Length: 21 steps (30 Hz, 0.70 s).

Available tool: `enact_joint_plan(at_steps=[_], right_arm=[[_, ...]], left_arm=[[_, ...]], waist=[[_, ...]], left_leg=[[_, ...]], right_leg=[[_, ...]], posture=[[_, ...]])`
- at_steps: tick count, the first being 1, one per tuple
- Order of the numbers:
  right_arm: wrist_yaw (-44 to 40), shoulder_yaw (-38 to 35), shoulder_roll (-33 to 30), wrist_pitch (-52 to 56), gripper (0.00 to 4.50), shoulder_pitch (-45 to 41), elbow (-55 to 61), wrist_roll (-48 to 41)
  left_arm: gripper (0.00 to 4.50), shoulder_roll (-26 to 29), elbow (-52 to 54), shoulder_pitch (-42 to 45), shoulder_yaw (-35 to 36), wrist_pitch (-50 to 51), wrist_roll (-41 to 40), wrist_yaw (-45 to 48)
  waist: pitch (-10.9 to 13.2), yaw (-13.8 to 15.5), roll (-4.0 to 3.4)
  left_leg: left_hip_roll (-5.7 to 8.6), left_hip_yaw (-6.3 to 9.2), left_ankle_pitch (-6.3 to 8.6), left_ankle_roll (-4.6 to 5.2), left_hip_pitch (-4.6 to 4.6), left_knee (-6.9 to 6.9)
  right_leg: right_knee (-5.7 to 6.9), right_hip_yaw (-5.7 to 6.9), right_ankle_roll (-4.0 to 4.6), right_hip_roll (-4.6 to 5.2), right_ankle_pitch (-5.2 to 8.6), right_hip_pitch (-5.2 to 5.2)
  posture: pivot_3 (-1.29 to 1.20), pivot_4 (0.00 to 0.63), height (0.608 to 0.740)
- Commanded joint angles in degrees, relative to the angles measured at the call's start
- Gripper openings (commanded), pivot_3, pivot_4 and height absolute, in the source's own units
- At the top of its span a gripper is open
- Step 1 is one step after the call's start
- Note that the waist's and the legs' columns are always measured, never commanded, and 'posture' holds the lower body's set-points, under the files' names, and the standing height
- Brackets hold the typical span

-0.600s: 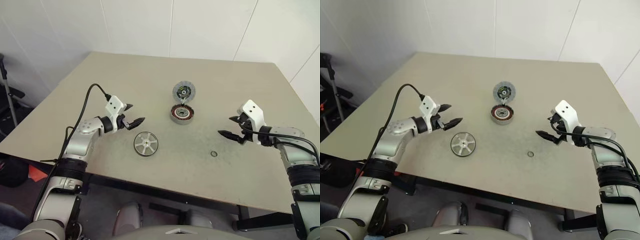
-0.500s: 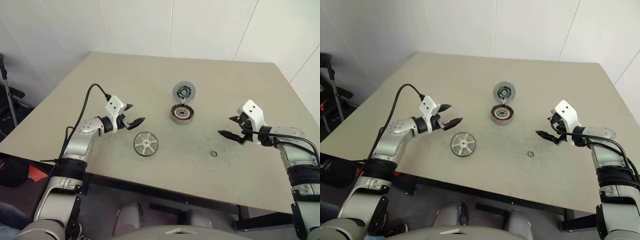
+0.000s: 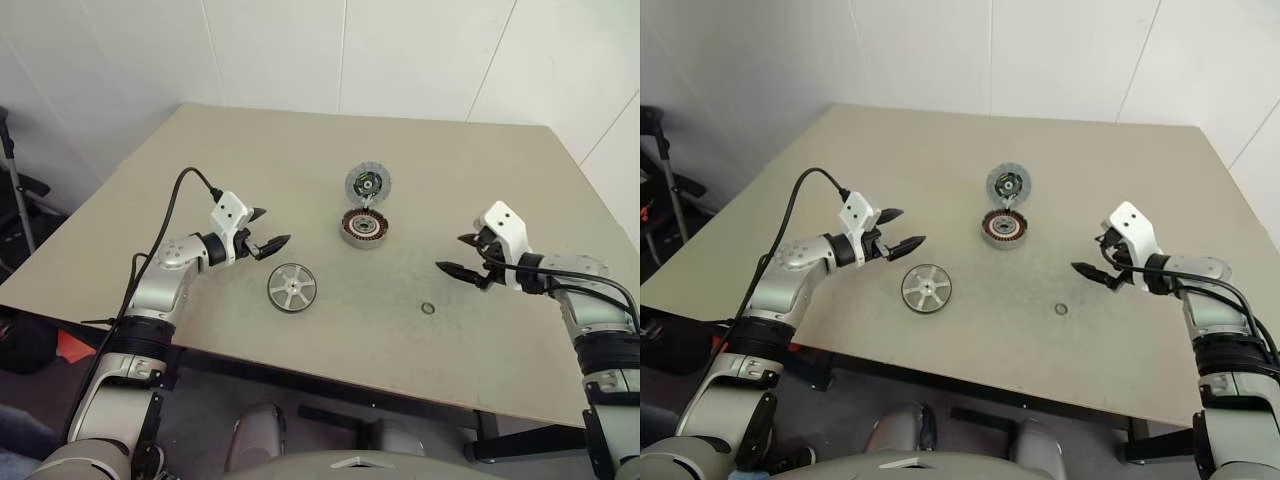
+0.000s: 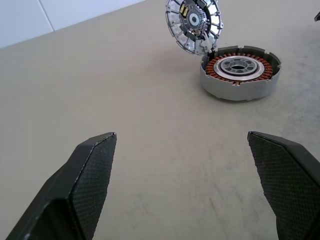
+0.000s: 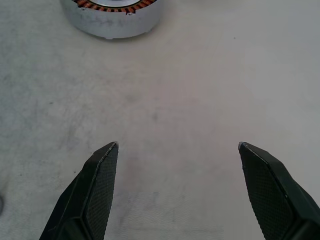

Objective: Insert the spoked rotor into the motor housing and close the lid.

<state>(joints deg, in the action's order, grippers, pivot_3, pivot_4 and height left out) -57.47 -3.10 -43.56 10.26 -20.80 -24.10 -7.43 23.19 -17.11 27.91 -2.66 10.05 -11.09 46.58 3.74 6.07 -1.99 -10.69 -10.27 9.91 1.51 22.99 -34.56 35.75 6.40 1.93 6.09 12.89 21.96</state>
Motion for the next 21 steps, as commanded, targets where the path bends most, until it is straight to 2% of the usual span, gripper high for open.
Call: enact_joint_plan(at_steps=[1, 10, 21], right_arm=[[-1.88, -1.09, 0.35, 2.99, 4.34, 1.71, 6.93, -3.8], [-7.18, -1.09, -1.83, 9.44, 4.34, 11.86, 16.88, -7.7], [-7.7, -0.12, -1.9, 9.23, 4.34, 14.14, 18.46, -7.65]], left_arm=[[4.46, 0.0, 0.87, 0.68, 0.63, -1.14, -0.35, 0.04], [4.46, 0.07, 0.29, 0.93, 0.42, -1.01, -0.2, 0.85], [4.46, 0.79, 0.62, 0.67, 0.6, -0.7, -0.09, 1.3]], waist=[[0.0, 0.05, 0.0], [-0.02, 1.03, 0.03], [-0.06, 1.11, 0.09]], left_leg=[[0.0, 0.0, 0.01, 0.01, 0.0, 0.0], [0.0, -0.01, 0.02, 0.02, -0.03, -0.02], [0.0, -0.01, 0.01, 0.01, -0.13, -0.01]], right_leg=[[0.0, 0.0, 0.0, 0.0, 0.0, 0.0], [-0.02, -0.03, -0.02, 0.0, 0.01, -0.02], [-0.05, -0.06, -0.06, 0.0, 0.03, -0.09]], posture=[[0.0, 0.0, 0.74], [0.0, 0.0, 0.74], [0.0, 0.0, 0.74]])
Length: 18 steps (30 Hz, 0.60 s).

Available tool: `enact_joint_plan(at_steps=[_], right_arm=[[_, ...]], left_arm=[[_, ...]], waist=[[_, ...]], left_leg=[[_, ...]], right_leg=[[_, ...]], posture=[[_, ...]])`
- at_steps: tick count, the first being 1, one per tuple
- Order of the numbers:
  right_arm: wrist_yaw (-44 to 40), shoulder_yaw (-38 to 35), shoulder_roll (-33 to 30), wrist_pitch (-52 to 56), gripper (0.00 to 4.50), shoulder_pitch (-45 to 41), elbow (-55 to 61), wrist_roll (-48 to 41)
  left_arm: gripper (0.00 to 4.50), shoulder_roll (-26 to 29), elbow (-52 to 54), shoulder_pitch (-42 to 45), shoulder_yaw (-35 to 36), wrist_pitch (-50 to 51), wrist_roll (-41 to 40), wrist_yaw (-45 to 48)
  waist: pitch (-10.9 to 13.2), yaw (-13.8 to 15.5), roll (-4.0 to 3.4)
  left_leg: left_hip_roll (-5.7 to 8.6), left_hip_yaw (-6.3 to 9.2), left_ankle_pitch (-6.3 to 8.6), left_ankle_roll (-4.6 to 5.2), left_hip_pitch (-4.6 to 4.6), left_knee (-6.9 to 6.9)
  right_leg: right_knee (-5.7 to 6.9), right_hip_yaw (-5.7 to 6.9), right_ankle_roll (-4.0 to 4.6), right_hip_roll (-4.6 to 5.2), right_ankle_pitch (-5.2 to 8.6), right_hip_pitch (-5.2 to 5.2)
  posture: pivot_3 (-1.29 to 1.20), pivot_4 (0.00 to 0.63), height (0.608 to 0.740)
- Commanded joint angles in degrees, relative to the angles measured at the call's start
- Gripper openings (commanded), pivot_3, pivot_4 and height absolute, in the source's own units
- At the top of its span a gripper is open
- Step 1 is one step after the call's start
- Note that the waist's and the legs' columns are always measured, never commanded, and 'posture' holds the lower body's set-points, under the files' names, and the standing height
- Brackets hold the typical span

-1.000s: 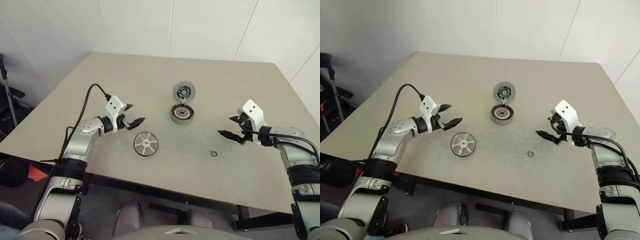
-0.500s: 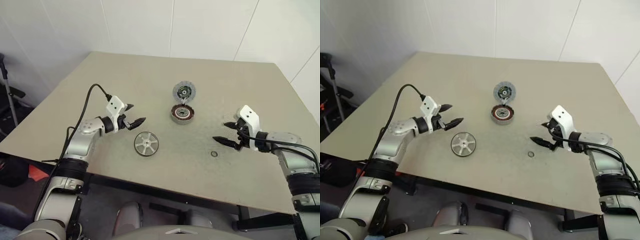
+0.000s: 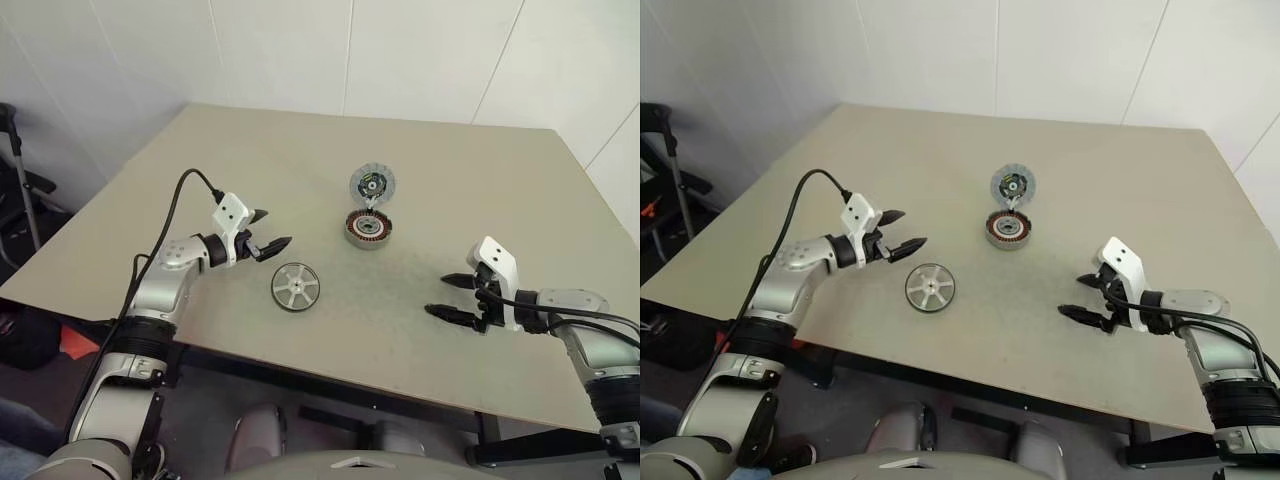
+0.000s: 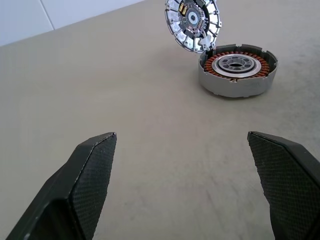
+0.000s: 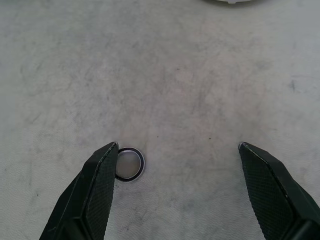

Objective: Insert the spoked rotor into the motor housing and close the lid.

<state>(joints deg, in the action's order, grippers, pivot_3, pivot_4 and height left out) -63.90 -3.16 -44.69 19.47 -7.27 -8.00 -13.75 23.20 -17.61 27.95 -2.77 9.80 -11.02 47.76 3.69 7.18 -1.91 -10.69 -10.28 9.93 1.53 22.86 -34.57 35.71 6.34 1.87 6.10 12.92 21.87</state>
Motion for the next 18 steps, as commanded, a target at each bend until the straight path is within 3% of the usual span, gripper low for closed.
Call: enact_joint_plan(at_steps=[1, 15, 18], right_arm=[[-1.59, -0.12, -0.96, -0.18, 4.34, 0.92, 2.67, -1.41], [-2.47, 1.15, -1.46, -4.67, 4.34, 4.27, 1.91, 0.71], [-2.07, 1.46, -1.18, -5.52, 3.45, 4.06, 1.04, 1.23]], left_arm=[[4.46, 0.88, 1.21, 0.55, 0.73, -0.39, -0.17, 0.12], [4.46, 1.51, 1.33, 0.3, 0.72, 0.04, -0.14, 0.28], [4.5, 1.63, 1.24, 0.48, 0.72, 0.04, -0.07, 0.28]], waist=[[-0.02, 0.01, 0.03], [-0.06, 0.06, 0.11], [-0.05, 0.0, 0.14]], left_leg=[[0.0, 0.0, 0.0, 0.0, -0.01, 0.0], [0.0, 0.01, 0.03, 0.03, -0.33, 0.06], [0.03, 0.0, 0.04, 0.03, -0.83, 0.21]], right_leg=[[0.0, 0.0, 0.0, 0.0, 0.0, -0.01], [-0.14, 0.01, -0.28, 0.0, 0.16, -0.4], [-0.31, 0.01, -0.48, 0.0, 0.28, -0.87]], posture=[[0.0, 0.0, 0.74], [0.0, 0.0, 0.74], [0.0, 0.0, 0.74]])
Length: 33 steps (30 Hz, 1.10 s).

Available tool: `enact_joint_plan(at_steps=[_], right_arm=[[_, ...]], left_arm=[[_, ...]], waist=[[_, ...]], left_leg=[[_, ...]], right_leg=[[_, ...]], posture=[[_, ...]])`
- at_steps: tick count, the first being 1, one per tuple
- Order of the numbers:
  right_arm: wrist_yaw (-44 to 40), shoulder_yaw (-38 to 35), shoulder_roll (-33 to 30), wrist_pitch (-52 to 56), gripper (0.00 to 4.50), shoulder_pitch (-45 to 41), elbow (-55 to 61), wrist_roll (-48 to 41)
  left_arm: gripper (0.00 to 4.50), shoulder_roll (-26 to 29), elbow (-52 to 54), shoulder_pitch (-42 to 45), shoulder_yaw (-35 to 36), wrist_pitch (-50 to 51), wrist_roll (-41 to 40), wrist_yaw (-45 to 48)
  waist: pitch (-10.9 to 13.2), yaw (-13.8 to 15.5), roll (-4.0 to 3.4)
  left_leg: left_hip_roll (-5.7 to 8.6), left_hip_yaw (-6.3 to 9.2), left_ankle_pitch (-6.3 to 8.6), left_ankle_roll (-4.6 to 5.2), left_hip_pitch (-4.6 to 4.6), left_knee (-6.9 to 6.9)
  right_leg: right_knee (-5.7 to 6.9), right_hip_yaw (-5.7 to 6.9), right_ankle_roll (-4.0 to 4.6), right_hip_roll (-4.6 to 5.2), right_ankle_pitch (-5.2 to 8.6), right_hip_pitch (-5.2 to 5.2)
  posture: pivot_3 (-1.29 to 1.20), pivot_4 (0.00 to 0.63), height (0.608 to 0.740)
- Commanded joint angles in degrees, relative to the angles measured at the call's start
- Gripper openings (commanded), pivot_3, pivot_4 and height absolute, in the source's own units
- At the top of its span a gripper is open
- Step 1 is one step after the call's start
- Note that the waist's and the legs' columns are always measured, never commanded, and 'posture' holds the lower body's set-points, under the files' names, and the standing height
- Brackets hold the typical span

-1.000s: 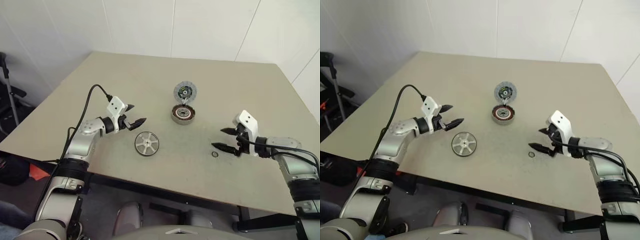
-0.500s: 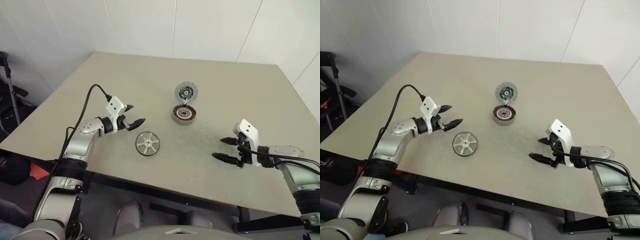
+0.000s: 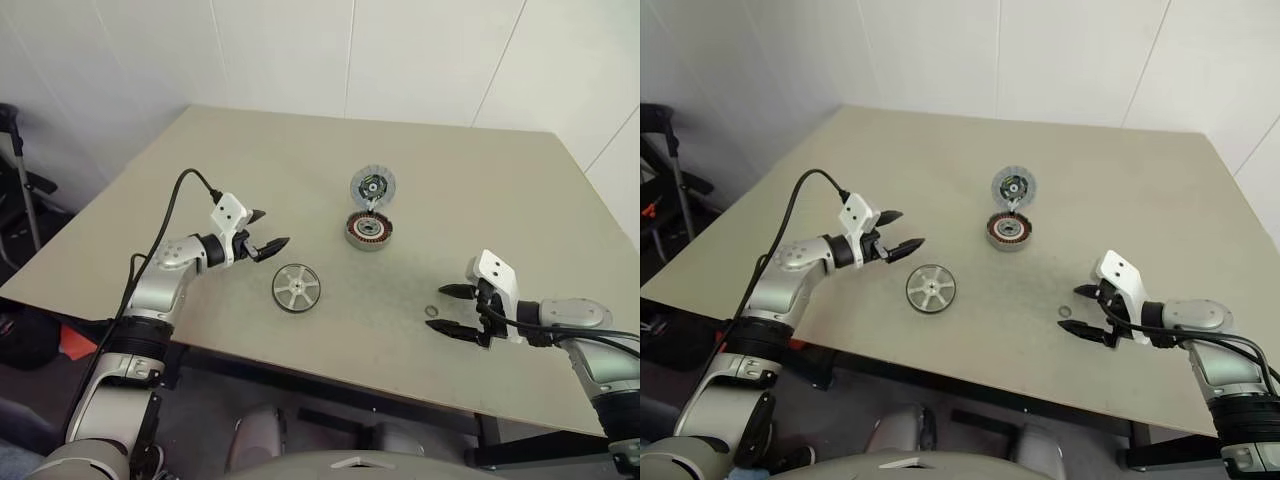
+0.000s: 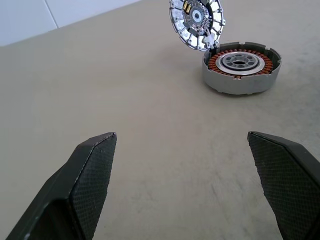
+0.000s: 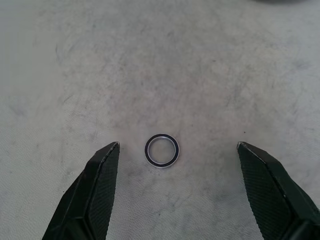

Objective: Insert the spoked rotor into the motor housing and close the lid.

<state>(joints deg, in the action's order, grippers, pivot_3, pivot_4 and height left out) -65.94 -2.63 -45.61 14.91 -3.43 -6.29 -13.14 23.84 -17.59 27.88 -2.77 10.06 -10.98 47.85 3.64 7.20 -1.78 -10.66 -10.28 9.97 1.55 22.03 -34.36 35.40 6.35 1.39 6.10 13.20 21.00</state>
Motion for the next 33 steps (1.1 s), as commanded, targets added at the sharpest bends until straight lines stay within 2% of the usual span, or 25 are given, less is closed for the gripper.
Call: enact_joint_plan(at_steps=[1, 2, 14, 17, 22, 27, 33], right_arm=[[0.1, 1.01, -0.19, -1.27, 3.08, 0.18, -0.88, 0.82], [0.52, 1.11, -0.12, -2.06, 2.78, 0.07, -1.26, 1.38], [0.64, 1.44, -0.48, -4.69, 2.78, -1.99, -4.58, 1.97], [0.21, 1.31, -0.72, -3.73, 2.19, -2.57, -5.12, 1.61], [1.09, 1.36, -0.69, -4.64, 0.67, -3.64, -6.1, 2.59], [1.15, 1.6, -0.46, -4.45, 0.67, -4.96, -7.29, 2.55], [5.71, 0.54, 1.1, -7.79, 0.67, -9.51, -10.58, 3.78]], left_arm=[[4.5, 1.03, 1.2, 0.6, 0.73, -0.22, -0.11, 0.2], [4.5, 1.1, 1.16, 0.67, 0.72, -0.24, -0.09, 0.19], [4.5, 1.45, 1.19, 0.85, 0.67, -0.28, -0.11, 0.13], [4.5, 1.45, 1.15, 0.88, 0.69, -0.31, -0.07, 0.05], [4.5, 1.5, 0.9, 1.05, 0.77, -0.47, -0.02, -0.01], [4.5, 1.47, 0.73, 1.15, 0.79, -0.68, 0.1, -0.13], [4.5, 1.34, 0.55, 1.22, 0.94, -0.84, 0.28, -0.4]], waist=[[0.0, -0.03, 0.01], [0.0, -0.03, 0.01], [-0.04, -0.15, 0.08], [-0.04, -0.15, 0.08], [-0.04, -0.14, 0.09], [-0.04, -0.22, 0.09], [-0.03, -0.32, 0.09]], left_leg=[[0.01, 0.0, 0.0, 0.0, -0.12, 0.06], [0.02, 0.0, 0.0, 0.0, -0.19, 0.1], [0.07, -0.03, 0.01, 0.02, -0.29, 0.16], [0.15, -0.03, 0.02, 0.03, -0.3, 0.16], [0.18, -0.03, 0.02, 0.04, -0.31, 0.16], [0.18, -0.04, 0.03, 0.04, -0.31, 0.17], [0.21, -0.05, 0.03, 0.04, -0.34, 0.17]], right_leg=[[-0.07, 0.0, -0.02, 0.0, 0.01, -0.11], [-0.11, 0.0, -0.03, 0.0, 0.02, -0.18], [-0.52, -0.06, -0.04, -0.01, 0.02, -0.38], [-0.56, -0.14, -0.04, -0.01, 0.02, -0.38], [-0.57, -0.17, -0.03, -0.01, 0.02, -0.38], [-0.57, -0.19, -0.03, -0.01, 0.02, -0.37], [-0.57, -0.23, -0.03, -0.01, 0.02, -0.35]], posture=[[0.0, 0.0, 0.74], [0.0, 0.0, 0.74], [0.0, 0.0, 0.74], [0.0, 0.0, 0.74], [0.0, 0.0, 0.74], [0.0, 0.0, 0.74], [0.0, 0.0, 0.74]])
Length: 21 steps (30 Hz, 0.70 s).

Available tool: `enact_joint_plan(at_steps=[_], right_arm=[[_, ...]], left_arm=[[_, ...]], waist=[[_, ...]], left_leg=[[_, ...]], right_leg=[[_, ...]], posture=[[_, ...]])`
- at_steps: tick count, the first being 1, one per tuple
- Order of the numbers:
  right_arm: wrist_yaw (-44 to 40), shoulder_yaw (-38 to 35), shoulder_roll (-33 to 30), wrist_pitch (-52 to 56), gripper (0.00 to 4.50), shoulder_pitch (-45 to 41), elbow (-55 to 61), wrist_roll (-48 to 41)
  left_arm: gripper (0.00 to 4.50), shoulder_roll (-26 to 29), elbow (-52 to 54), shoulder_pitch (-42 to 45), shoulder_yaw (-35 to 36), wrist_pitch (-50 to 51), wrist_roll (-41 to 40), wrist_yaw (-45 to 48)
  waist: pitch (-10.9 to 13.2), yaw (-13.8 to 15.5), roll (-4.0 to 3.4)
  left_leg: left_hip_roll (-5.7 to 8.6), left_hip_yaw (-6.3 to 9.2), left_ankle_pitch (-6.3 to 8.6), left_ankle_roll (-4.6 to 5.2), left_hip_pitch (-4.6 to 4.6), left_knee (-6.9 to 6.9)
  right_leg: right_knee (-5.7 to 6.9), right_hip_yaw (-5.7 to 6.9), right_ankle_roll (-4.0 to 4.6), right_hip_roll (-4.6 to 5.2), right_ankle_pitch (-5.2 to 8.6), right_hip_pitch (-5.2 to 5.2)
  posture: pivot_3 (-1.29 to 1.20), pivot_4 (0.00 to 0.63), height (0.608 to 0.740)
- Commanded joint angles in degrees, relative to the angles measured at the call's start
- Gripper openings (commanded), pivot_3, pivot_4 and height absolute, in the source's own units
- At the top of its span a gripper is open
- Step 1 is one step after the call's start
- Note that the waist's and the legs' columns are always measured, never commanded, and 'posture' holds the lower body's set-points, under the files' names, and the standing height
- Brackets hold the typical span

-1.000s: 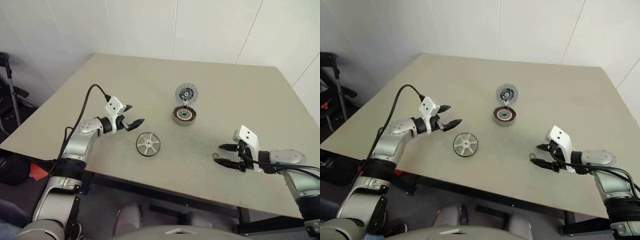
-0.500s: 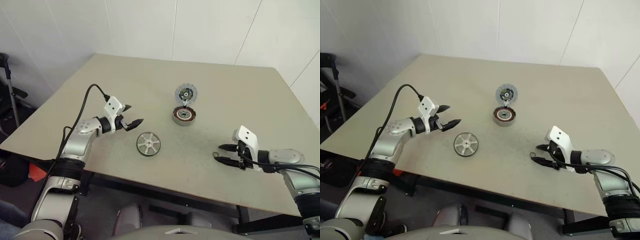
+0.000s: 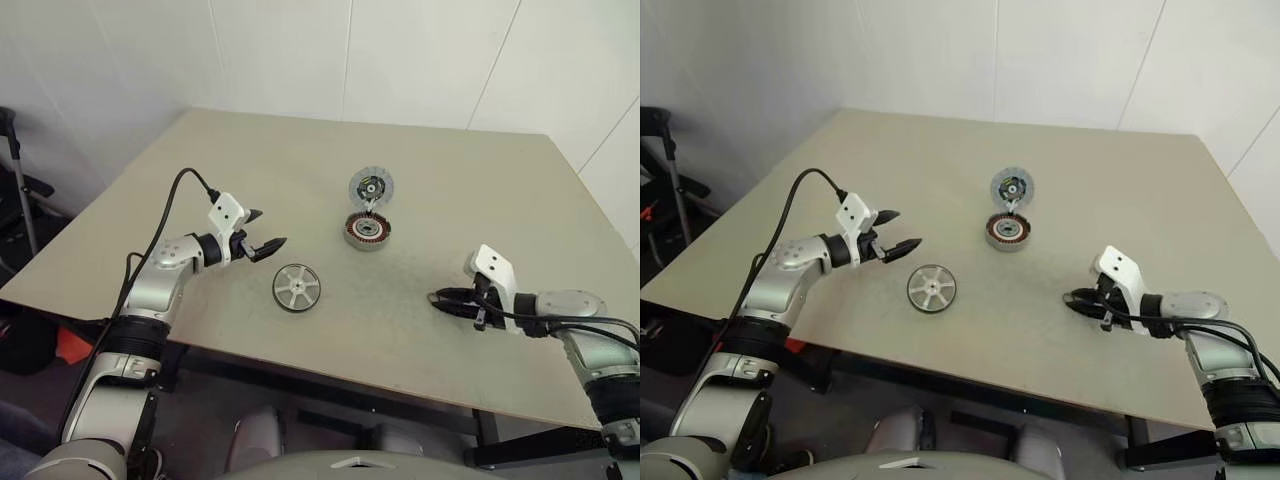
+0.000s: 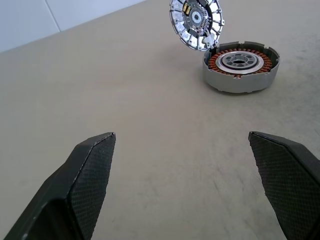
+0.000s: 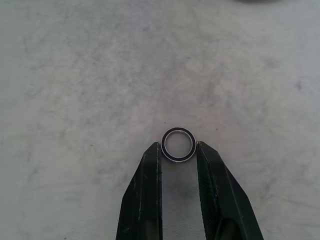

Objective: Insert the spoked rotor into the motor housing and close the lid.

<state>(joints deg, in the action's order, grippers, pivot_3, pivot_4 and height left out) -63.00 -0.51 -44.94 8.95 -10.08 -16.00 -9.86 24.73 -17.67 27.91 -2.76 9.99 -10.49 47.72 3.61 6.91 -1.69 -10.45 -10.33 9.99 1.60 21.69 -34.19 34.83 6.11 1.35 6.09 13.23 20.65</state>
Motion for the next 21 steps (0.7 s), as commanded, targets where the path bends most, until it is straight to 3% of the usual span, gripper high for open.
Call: enact_joint_plan(at_steps=[1, 8, 21], right_arm=[[4.46, -1.95, 0.9, -2.28, 0.67, -4.81, -2.36, 0.92], [11.11, -1.03, 1.17, -4.54, 0.67, -12.36, -11.32, 4.89], [11.14, -0.11, 1.18, -2.3, 0.67, -15.51, -16.96, 7.29]], left_arm=[[4.5, 0.4, 0.62, 1.16, 0.95, -0.79, -0.19, -0.35], [4.5, -0.02, 0.47, 0.82, 0.9, -1.04, -0.02, -0.73], [4.5, 0.24, 0.43, 0.67, 1.22, -1.19, 0.02, -1.11]], waist=[[0.0, -0.04, 0.0], [0.01, -0.48, 0.0], [0.01, -0.84, -0.01]], left_leg=[[0.01, 0.0, 0.0, 0.0, 0.0, 0.0], [0.07, -0.01, 0.0, 0.0, 0.05, 0.04], [0.08, -0.02, 0.2, 0.12, 0.62, 0.05]], right_leg=[[0.0, -0.02, 0.0, 0.0, 0.0, 0.02], [0.01, -0.08, 0.09, 0.0, -0.05, 0.08], [0.52, -0.07, 0.46, 0.0, -0.19, 0.75]], posture=[[0.0, 0.0, 0.74], [0.0, 0.0, 0.74], [0.0, 0.0, 0.74]])
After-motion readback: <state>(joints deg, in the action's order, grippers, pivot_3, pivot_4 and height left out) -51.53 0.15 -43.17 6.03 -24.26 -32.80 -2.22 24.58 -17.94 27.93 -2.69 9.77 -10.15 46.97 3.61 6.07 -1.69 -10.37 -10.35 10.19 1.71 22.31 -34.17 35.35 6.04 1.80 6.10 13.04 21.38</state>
